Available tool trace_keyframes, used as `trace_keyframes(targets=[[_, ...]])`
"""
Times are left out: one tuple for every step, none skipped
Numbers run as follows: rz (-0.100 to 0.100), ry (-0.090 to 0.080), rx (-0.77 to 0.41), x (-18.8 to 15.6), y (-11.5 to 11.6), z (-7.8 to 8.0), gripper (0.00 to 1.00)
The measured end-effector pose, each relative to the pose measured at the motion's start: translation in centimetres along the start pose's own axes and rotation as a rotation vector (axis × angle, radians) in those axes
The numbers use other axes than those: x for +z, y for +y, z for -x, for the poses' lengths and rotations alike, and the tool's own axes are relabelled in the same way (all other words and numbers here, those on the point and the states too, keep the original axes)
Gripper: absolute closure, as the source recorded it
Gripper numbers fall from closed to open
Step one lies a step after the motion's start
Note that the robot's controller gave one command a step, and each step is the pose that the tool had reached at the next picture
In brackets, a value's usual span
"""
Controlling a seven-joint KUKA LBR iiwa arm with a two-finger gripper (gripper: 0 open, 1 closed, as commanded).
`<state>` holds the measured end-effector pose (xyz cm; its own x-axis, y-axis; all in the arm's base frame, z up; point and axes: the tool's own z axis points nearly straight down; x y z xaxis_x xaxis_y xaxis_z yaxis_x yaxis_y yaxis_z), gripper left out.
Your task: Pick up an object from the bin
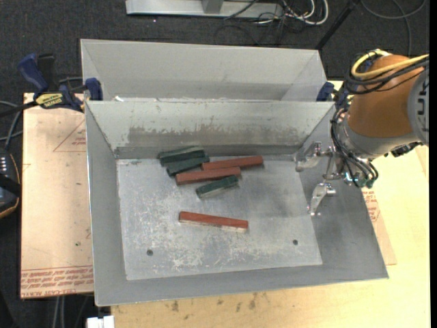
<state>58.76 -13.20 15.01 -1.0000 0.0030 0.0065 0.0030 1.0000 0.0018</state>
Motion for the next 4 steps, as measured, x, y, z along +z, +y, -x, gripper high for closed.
trace_keyframes(targets=[[-0.001,-0.008,-0.003,-0.5,0.0,0.2,0.0],[-0.002,-0.009,-0.106,5.9,7.6,-1.0,0.0],[-0.001,-0.008,-0.14,4.6,9.5,0.0,0.0],[0.002,-0.002,-0.182,5.2,15.4,-4.4,0.0]])
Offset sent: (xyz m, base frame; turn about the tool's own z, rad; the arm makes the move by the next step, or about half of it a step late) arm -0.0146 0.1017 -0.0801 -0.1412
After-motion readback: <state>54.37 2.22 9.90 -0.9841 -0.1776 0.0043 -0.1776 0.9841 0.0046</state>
